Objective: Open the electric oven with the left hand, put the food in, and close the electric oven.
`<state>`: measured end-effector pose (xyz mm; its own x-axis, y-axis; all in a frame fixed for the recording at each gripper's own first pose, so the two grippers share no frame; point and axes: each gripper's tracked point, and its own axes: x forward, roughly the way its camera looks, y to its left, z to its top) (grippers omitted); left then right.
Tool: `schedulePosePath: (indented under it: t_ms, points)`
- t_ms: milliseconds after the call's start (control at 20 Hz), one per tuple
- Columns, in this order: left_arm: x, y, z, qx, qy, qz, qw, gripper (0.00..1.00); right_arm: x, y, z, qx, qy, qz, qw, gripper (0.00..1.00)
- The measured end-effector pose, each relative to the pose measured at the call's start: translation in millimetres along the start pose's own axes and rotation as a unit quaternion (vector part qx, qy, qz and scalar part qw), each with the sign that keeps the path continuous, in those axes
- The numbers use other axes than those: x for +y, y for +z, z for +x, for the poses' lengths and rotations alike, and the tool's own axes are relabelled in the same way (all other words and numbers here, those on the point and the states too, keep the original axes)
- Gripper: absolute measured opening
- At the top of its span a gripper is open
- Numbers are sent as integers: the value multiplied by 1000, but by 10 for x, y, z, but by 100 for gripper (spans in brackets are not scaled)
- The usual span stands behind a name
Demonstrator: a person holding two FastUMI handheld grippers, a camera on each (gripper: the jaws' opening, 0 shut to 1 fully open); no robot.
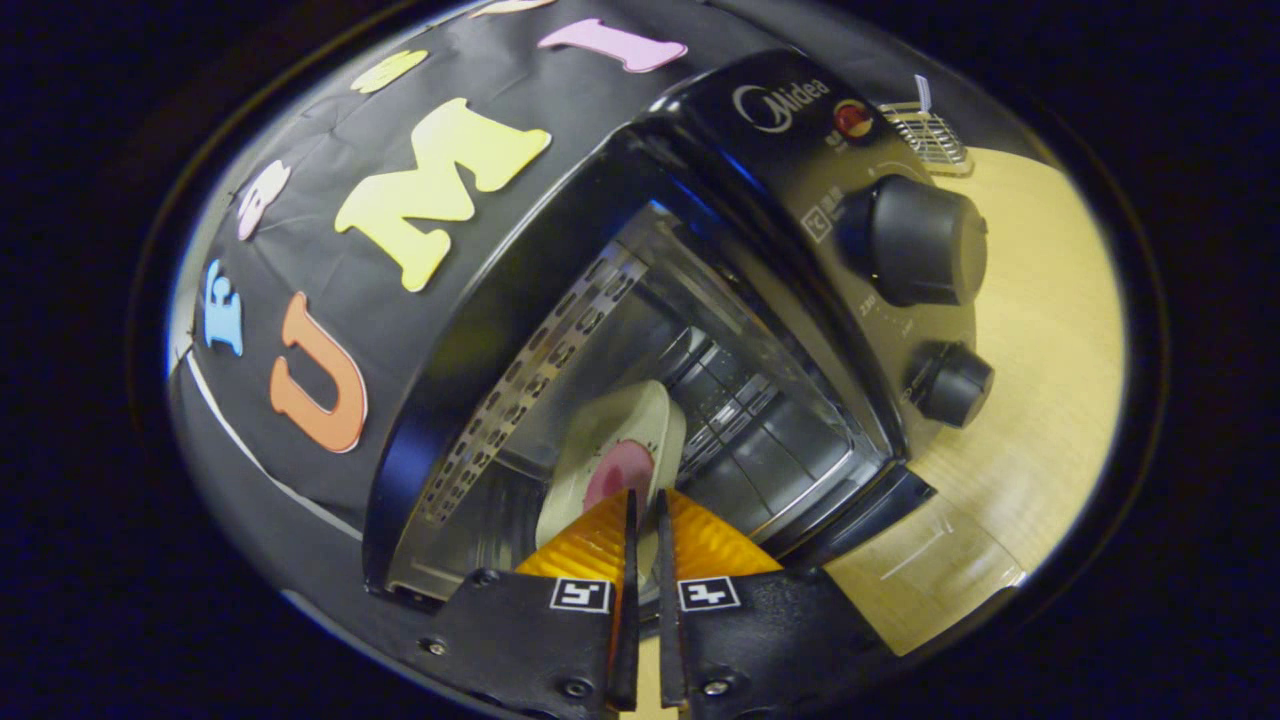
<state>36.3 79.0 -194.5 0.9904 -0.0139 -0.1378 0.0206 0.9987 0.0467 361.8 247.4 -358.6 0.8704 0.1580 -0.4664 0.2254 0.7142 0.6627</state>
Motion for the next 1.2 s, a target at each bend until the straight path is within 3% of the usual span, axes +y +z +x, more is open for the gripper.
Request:
schedulePosePath:
  t_ms: [250, 350, 500, 600, 650, 700, 850, 950, 1150, 1200]
  points:
    - [-4, -23, 15, 3, 4, -4, 1000, 96, -28, -67, -46, -15, 12, -64, 998, 11]
    - [0, -47, 10, 8, 6, -5, 1000, 96, 6, -73, -121, -30, 26, -94, 995, 20]
    - [33, -84, 0, 16, 13, 0, 1000, 96, 4, -19, -318, -61, 35, -155, 985, 46]
    - [32, -91, -11, 20, 16, -1, 1000, 96, 2, 27, -465, -80, 36, -189, 978, 61]
    - [37, -93, -15, 22, 16, -3, 1000, 96, 6, 26, -567, -85, 36, -202, 975, 63]
    - [30, -97, -16, 24, 17, -4, 1000, 96, -12, 58, -658, -90, 35, -215, 972, 72]
    - [-9, -119, -22, 32, 16, -10, 999, 96, -4, 178, -978, -111, 44, -255, 959, 76]
    - [-47, -115, -31, 37, 16, -8, 999, 96, -66, 278, -1216, -123, 40, -279, 951, 88]
    - [-165, -159, -2, 49, 15, -4, 999, 96, -185, 644, -1776, -156, 37, -294, 942, 94]
    - [-216, -174, 3, 53, 11, -5, 999, 96, -203, 752, -1909, -166, 39, -298, 939, 100]
